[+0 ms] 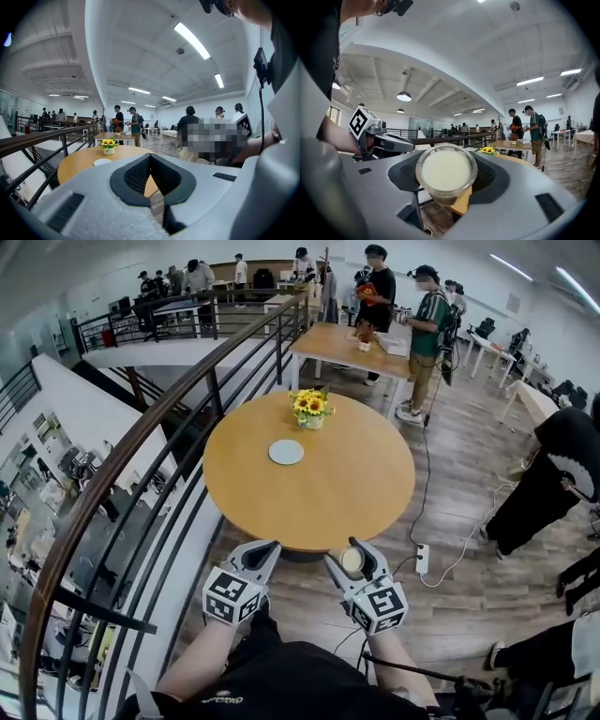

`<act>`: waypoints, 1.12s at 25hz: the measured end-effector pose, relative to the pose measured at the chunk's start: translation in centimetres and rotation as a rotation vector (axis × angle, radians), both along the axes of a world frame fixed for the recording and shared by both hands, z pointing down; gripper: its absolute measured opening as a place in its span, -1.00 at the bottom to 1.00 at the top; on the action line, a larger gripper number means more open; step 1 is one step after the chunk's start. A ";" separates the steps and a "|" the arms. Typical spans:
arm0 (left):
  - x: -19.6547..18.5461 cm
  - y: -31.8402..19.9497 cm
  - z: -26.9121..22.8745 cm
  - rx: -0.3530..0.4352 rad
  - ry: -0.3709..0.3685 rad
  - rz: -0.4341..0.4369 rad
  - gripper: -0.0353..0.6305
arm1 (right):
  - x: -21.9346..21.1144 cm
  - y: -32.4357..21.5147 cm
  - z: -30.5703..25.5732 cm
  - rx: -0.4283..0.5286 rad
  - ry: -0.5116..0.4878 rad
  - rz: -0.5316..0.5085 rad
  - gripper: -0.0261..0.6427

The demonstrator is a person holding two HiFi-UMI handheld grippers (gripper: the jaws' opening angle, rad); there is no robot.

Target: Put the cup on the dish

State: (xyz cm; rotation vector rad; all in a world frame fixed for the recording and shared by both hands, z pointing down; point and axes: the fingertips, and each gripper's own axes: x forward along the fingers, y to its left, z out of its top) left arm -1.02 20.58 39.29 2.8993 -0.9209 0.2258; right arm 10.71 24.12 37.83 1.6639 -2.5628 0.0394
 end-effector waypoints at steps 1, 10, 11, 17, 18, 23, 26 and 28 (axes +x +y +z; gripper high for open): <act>-0.1 -0.7 -0.2 -0.004 0.002 0.003 -0.89 | -0.2 -0.6 -0.3 -0.003 0.005 0.001 -0.16; 1.5 -9.4 0.5 -0.029 -0.001 0.053 -0.89 | 1.1 -8.9 0.4 -0.037 -0.001 0.043 -0.16; 1.5 -10.6 0.4 -0.031 -0.002 0.059 -0.89 | 1.0 -10.1 0.4 -0.041 -0.003 0.048 -0.16; 0.6 -18.6 -0.4 -0.036 -0.004 0.088 -0.89 | -0.5 -18.2 -0.1 -0.054 0.006 0.054 -0.16; 0.2 -20.0 -0.4 -0.035 -0.002 0.092 -0.89 | -1.0 -19.6 -0.4 -0.055 0.008 0.054 -0.16; -1.7 -26.3 -0.8 -0.035 0.006 0.110 -0.89 | -3.3 -26.2 -1.1 -0.057 0.019 0.060 -0.16; -2.4 -29.4 -0.5 -0.034 0.005 0.126 -0.89 | -4.2 -29.5 -0.8 -0.062 0.030 0.071 -0.16; -2.8 -31.2 -0.3 -0.036 0.005 0.138 -0.89 | -4.8 -31.3 -0.6 -0.067 0.033 0.080 -0.16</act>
